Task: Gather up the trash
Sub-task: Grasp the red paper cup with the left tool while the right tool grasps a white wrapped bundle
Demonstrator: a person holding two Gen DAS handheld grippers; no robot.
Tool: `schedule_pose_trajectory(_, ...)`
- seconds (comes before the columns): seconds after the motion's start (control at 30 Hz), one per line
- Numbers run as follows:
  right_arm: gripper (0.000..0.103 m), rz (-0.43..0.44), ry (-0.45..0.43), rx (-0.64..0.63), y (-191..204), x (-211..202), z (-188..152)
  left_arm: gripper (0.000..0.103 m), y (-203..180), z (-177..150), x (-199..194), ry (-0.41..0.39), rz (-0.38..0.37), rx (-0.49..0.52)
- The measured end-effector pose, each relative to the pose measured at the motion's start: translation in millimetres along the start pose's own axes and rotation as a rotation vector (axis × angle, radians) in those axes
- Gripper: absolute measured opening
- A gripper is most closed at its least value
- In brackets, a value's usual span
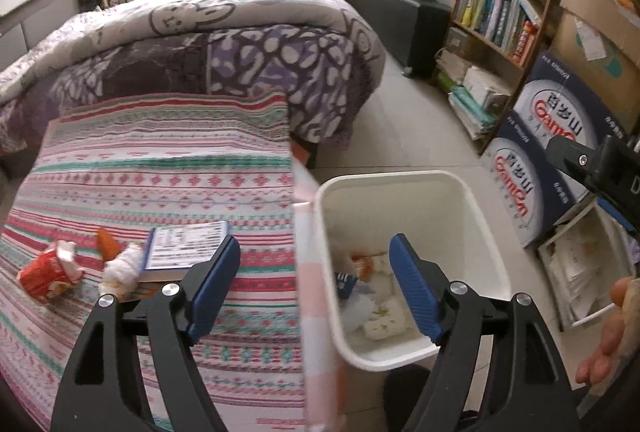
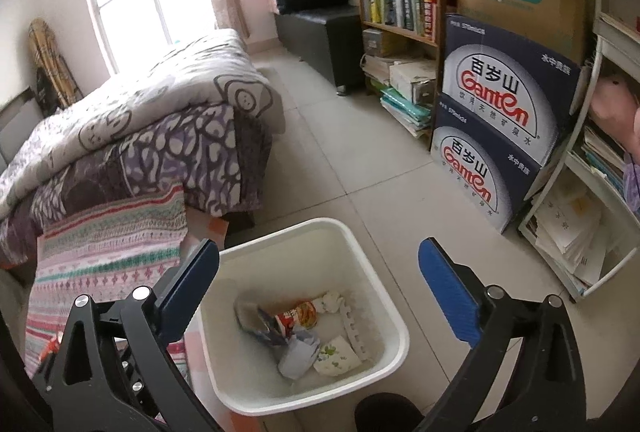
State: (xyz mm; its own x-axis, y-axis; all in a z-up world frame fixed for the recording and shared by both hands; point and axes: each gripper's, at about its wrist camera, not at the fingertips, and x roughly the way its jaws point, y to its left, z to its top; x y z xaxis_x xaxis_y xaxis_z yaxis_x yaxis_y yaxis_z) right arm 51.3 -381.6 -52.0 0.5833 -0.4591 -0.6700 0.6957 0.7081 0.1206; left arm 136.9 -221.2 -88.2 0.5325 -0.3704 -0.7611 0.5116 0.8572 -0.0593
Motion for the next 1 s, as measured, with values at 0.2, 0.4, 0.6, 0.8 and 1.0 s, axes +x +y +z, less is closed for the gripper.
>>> schedule_pose_trajectory(0.2, 0.096, 0.005, -0.001, -0.073, 28, -2, -9, 0.088, 21, -10, -2, -0.004, 0.125, 0.060)
schedule_pose_trajectory(0.4, 0.096, 0.028, 0.014, -0.129, 55, -3, -18, 0.088, 60, -17, 0, 0.032, 0.228, 0.057)
schedule_pose_trajectory(0.6, 0.096, 0.059, 0.042, -0.176, 82, -1, -29, 0.088, 108, -24, 9, 0.117, 0.319, 0.074)
schedule_pose_trajectory(0.8, 0.096, 0.074, 0.068, -0.235, 108, 2, -42, 0.088, 159, -36, 31, 0.252, 0.417, 0.190)
schedule_pose_trajectory(1.0, 0.096, 0.084, 0.093, -0.297, 131, 8, -53, 0.088, 212, -51, 52, 0.336, 0.538, 0.286)
